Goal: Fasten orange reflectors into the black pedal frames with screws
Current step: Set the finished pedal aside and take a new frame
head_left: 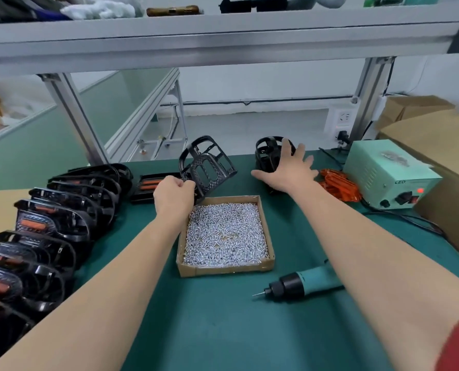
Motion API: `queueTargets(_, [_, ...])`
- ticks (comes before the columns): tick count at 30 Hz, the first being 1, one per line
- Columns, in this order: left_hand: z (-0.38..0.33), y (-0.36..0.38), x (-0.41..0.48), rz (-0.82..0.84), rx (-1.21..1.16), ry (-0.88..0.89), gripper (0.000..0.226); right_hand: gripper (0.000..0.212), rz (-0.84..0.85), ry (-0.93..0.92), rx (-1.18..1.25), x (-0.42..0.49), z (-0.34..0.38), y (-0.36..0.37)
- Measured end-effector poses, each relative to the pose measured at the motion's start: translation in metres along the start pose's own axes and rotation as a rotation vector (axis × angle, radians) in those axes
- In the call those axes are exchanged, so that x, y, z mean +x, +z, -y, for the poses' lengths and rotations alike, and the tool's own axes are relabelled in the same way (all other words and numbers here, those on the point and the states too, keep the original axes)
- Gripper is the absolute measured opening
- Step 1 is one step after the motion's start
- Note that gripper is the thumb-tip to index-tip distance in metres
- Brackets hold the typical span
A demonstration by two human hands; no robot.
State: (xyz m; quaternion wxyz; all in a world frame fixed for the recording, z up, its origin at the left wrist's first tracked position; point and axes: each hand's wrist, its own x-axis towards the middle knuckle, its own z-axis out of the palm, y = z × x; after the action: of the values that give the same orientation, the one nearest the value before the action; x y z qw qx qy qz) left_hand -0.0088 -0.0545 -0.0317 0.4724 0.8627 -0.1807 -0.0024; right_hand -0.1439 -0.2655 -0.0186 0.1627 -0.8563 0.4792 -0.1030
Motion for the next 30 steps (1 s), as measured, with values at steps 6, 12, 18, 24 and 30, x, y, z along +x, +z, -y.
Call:
queueTargets(6, [0.000, 0.003, 0.011, 0.014, -0.058, -0.004, 0.037, 0.135, 0.053, -0.008, -0.092, 0.036, 0.002, 0.010])
queueTargets(12, [-0.002, 0.008, 0.005, 0.048, -0.118, -0.026, 0.021, 0.122, 0.120, 0.015, -0.178, 0.041, 0.006, 0.010])
queueTargets(18, [0.003, 0.006, 0.002, 0.072, -0.181, -0.062, 0.019, 0.123, 0.189, 0.031, -0.192, 0.040, 0.011, 0.007])
queueTargets(24, [0.006, -0.001, -0.002, 0.040, -0.210, -0.064, 0.017, 0.122, 0.149, 0.023, -0.238, 0.022, 0.008, 0.010])
queueTargets(30, [0.012, -0.015, -0.015, 0.006, -0.226, -0.078, 0.014, 0.123, 0.169, 0.013, -0.242, -0.017, -0.006, 0.009])
